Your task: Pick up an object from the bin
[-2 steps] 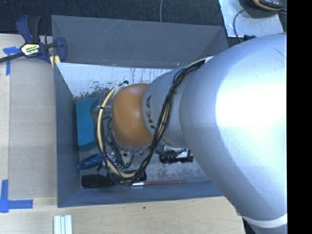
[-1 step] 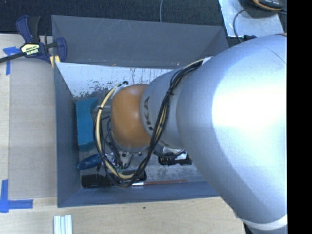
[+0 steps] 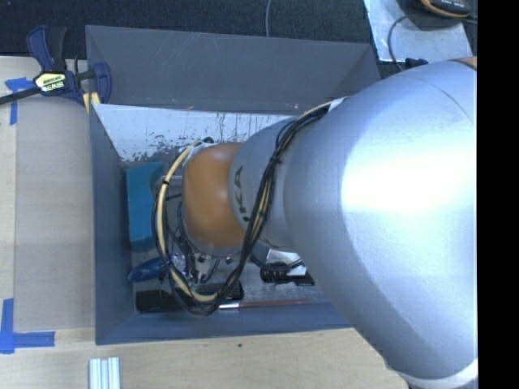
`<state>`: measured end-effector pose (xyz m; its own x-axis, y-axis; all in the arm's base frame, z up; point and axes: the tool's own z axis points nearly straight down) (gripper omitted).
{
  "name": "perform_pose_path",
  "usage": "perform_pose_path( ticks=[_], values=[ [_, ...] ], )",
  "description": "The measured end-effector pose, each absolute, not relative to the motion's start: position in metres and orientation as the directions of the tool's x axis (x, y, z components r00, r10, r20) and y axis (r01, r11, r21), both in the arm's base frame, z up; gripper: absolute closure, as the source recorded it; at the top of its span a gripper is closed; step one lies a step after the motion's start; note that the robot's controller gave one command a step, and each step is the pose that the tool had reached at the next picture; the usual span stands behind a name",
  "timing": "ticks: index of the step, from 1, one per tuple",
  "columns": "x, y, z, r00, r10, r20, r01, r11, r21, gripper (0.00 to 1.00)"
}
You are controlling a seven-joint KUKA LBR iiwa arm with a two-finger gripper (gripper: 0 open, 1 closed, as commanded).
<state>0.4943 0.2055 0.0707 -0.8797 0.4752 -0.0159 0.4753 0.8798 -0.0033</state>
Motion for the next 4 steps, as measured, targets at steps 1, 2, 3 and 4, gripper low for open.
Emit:
perform_pose_path(
  ticks=[1,2,3,4],
  values=[
    [0.491,0.207,0.071,-0.863,0.505,-0.019,0.506,0.863,-0.005,1.00],
    [0.491,0.210,0.070,-0.856,0.516,-0.022,0.516,0.856,-0.009,1.00],
    [0.492,0.224,0.128,-0.886,0.464,-0.018,0.464,0.886,-0.011,1.00],
    [0.487,0.165,0.086,-0.900,0.436,-0.020,0.437,0.900,-0.012,1.00]
  ],
)
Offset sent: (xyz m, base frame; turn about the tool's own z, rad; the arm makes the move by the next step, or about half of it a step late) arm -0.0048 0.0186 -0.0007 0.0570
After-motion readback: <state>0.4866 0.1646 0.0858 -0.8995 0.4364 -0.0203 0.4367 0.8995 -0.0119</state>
